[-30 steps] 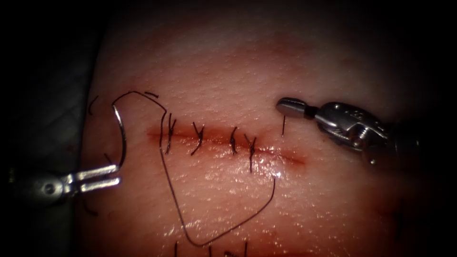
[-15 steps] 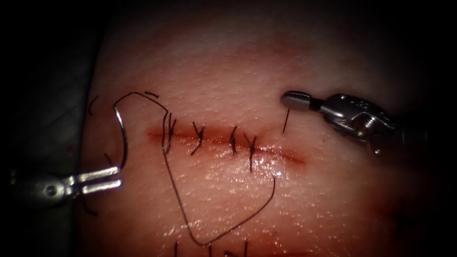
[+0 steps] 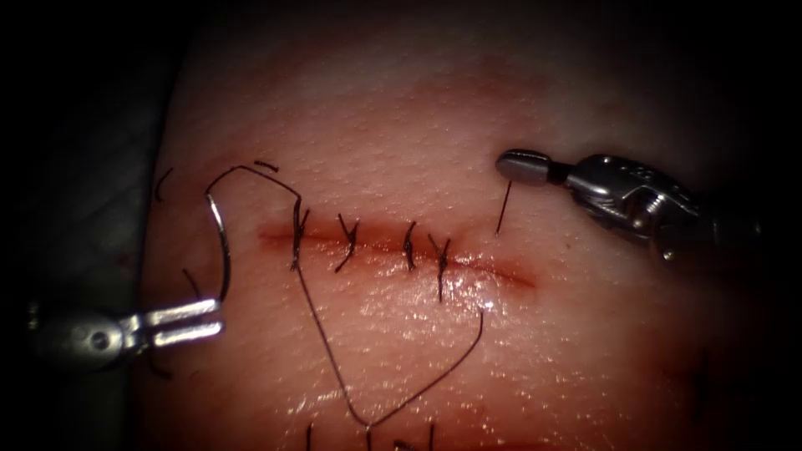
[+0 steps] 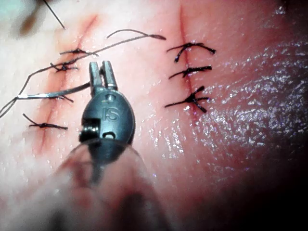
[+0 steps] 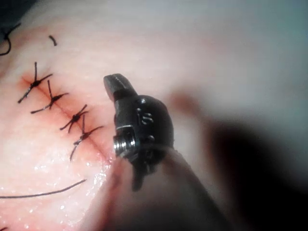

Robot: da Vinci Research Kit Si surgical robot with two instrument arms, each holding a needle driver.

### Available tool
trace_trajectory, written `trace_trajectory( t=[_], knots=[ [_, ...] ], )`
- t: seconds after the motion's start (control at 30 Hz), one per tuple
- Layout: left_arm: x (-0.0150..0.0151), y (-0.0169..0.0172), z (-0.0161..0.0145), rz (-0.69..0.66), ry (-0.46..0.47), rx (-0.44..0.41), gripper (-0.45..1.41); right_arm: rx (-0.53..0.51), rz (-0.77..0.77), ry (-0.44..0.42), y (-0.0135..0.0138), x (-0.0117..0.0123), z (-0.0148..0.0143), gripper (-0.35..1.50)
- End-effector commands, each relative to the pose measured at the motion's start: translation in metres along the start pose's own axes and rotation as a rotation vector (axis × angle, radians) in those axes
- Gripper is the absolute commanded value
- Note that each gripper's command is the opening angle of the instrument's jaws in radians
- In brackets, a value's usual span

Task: Wound Closure
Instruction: Using the right driver, adjust the suture tail.

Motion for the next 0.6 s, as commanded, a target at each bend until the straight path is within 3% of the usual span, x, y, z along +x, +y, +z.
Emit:
trace_trajectory(
  t=[0.03, 0.47, 0.53, 0.57, 0.6],
  knots=[
    [-0.0004, 0.0004, 0.0006, 0.001, -0.004, -0.007, -0.45, 0.002, -0.001, 0.0, 0.0, -0.0004, 0.0008, -0.35],
    [-0.0006, 0.0014, 0.0011, 0.019, -0.038, -0.058, -0.45, 0.003, 0.009, 0.004, -0.0001, -0.0002, 0.0007, -0.35],
    [-0.0006, 0.0016, 0.0012, 0.015, -0.037, -0.073, -0.45, 0.008, 0.001, 0.042, -0.0002, 0.0, 0.0007, -0.35],
    [-0.0006, 0.0016, 0.0013, 0.015, -0.036, -0.077, -0.45, 0.012, 0.002, 0.062, -0.0003, 0.0, 0.0007, -0.21],
    [-0.0006, 0.0016, 0.0013, 0.009, -0.036, -0.077, -0.45, 0.015, 0.003, 0.077, -0.0003, 0.0, 0.0007, 0.31]
  ],
)
